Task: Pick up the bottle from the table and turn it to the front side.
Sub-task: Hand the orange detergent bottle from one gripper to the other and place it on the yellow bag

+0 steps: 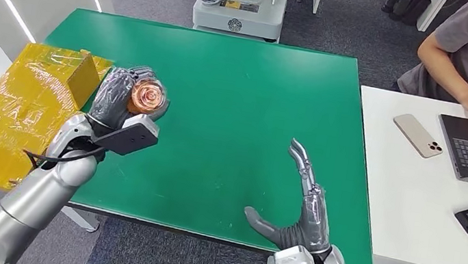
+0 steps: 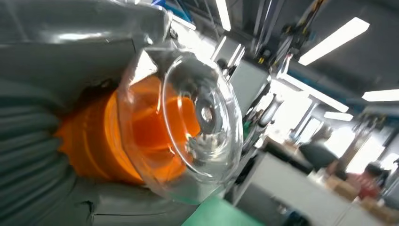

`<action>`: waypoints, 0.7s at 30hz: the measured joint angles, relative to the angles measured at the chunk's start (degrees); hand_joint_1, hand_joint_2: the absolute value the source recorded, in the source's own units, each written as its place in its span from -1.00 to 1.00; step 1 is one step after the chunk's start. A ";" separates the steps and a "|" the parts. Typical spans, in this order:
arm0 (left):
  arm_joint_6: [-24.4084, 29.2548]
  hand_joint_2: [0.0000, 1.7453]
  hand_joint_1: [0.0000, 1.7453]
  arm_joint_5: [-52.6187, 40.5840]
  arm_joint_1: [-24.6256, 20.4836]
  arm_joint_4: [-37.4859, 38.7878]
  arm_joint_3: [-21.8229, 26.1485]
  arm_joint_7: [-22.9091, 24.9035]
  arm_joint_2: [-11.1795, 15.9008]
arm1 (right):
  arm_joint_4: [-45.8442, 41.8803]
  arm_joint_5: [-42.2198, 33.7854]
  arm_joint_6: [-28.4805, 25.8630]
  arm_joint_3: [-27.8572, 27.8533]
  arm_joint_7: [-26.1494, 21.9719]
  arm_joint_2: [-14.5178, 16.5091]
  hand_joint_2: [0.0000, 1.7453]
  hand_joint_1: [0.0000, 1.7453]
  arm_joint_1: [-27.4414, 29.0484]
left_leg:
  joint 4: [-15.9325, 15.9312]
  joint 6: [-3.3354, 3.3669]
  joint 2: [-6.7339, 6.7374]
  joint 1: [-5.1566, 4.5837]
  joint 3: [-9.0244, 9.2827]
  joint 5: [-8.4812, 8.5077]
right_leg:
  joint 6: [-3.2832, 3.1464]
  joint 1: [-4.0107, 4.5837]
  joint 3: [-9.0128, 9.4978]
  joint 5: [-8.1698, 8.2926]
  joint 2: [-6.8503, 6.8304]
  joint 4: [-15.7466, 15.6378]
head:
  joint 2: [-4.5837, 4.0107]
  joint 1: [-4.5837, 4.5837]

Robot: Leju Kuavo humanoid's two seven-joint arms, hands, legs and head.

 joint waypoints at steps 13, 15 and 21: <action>-1.27 1.00 1.00 -15.91 -0.57 5.56 -1.40 3.85 3.08 | -0.55 0.62 2.24 -1.51 -0.17 0.08 1.00 -1.00 0.63 | 0.00 -0.05 0.07 -0.01 0.00 -0.05 | -0.01 -0.01 0.00 0.00 0.08 -0.02 | 0.00 0.01; -0.02 1.00 1.00 -17.44 -0.57 8.53 -1.60 2.98 3.20 | -0.63 0.59 2.71 -1.67 -0.17 0.15 1.00 -1.00 0.63 | 0.00 -0.05 0.10 0.00 0.01 -0.05 | -0.01 -0.01 -0.01 0.00 0.11 -0.01 | 0.00 0.00; 2.34 1.00 1.00 -22.80 -2.19 18.10 -2.59 2.12 3.61 | -0.92 0.57 3.50 -1.79 -0.17 0.37 1.00 -1.00 0.60 | 0.00 -0.06 0.12 0.00 0.00 -0.04 | -0.03 0.00 -0.02 0.00 0.12 0.00 | 0.00 0.01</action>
